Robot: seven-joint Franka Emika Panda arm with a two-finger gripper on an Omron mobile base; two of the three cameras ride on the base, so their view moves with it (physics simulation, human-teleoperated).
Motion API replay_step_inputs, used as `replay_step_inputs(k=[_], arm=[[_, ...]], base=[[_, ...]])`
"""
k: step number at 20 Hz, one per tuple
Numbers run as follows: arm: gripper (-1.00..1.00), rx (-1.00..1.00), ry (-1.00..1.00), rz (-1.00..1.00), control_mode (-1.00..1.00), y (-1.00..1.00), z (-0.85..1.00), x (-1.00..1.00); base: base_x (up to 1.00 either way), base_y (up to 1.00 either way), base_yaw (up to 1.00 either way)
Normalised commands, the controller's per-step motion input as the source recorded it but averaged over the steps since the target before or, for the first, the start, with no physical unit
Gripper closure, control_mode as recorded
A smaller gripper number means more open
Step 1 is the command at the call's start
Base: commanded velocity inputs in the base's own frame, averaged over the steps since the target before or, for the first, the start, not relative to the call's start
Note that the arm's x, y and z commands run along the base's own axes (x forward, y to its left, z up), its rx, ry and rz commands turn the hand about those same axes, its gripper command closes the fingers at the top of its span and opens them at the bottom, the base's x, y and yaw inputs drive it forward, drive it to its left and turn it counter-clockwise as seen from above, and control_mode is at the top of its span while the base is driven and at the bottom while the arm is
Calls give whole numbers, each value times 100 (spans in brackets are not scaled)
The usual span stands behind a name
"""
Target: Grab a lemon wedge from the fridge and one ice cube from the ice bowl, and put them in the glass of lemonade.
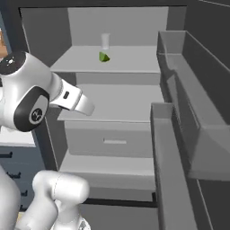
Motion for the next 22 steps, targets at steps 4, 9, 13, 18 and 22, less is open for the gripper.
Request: replay_step_inputs(k=[4, 9, 13, 18, 22], arm=[[-100, 0, 0, 0, 100, 0, 0, 0], [-100, 0, 0, 0, 100, 0, 0, 0], [-100, 0, 0, 0, 100, 0, 0, 0], [-100, 0, 0, 0, 100, 0, 0, 0], [-100, 1, -2, 3, -100, -22, 3, 7]], base=[[31, 0, 29], [48, -4, 27], [84, -11, 24], [51, -13, 8], [0, 0, 0]])
